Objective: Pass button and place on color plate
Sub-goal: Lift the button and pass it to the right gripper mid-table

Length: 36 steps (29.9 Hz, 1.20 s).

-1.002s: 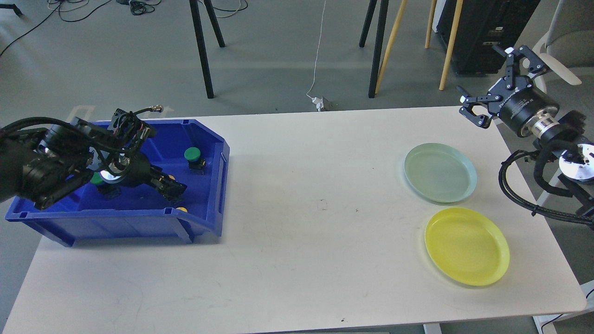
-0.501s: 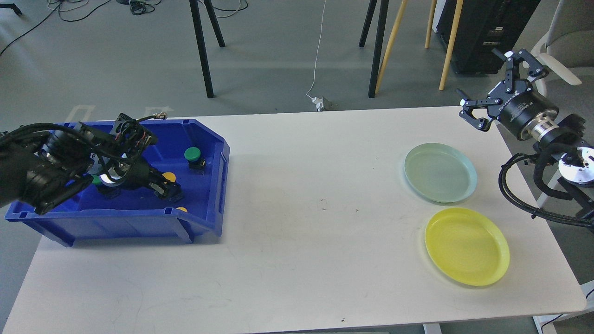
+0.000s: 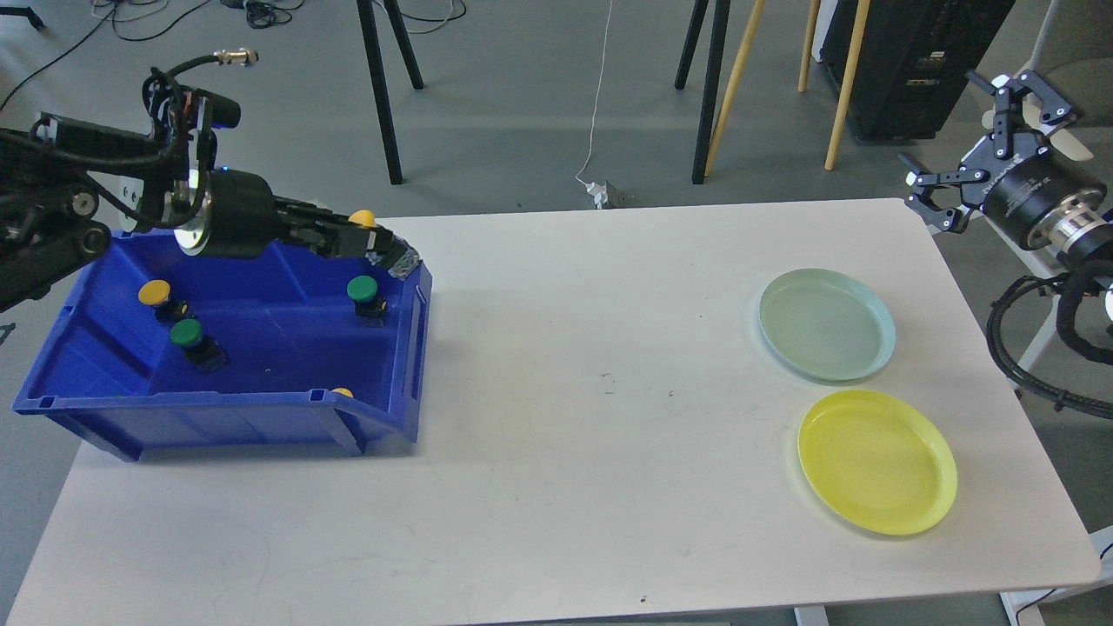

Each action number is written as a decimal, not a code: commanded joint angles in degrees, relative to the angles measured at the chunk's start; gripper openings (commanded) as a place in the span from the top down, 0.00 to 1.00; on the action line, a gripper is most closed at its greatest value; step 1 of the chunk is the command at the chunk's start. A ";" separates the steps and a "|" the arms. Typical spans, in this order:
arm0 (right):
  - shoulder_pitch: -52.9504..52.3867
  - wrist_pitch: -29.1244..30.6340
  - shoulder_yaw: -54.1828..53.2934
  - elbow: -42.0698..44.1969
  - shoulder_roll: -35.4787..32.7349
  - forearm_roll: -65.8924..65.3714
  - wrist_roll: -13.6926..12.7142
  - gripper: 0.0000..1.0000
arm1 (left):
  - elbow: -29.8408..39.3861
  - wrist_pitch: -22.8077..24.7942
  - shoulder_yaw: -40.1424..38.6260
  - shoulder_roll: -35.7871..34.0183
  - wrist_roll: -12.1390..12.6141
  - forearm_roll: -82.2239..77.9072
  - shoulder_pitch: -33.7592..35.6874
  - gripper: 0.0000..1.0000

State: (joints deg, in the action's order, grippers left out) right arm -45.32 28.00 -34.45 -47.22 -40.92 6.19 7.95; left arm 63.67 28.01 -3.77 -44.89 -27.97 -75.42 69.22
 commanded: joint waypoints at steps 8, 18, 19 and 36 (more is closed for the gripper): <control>8.75 -7.85 -0.79 -28.26 -4.61 -19.71 17.00 0.00 | -9.60 -0.01 -8.53 22.55 -0.03 32.69 -9.19 0.94; 8.76 -15.34 3.60 -26.00 10.50 -34.40 20.05 0.00 | -10.93 -0.01 -8.89 25.64 -0.03 36.57 -10.69 0.93; 8.50 -15.69 4.21 -25.21 11.64 -34.49 20.05 0.00 | -11.20 -0.01 -8.89 25.73 -0.03 36.66 -10.77 0.94; 7.44 -17.54 3.96 -21.95 19.03 -34.32 20.05 0.06 | -14.10 -0.01 -9.24 28.37 -0.03 37.36 -11.30 0.93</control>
State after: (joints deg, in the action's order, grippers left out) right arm -37.86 11.26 -30.35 -69.08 -21.95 -28.22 28.01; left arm 50.31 28.00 -12.94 -16.59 -28.00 -38.09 57.93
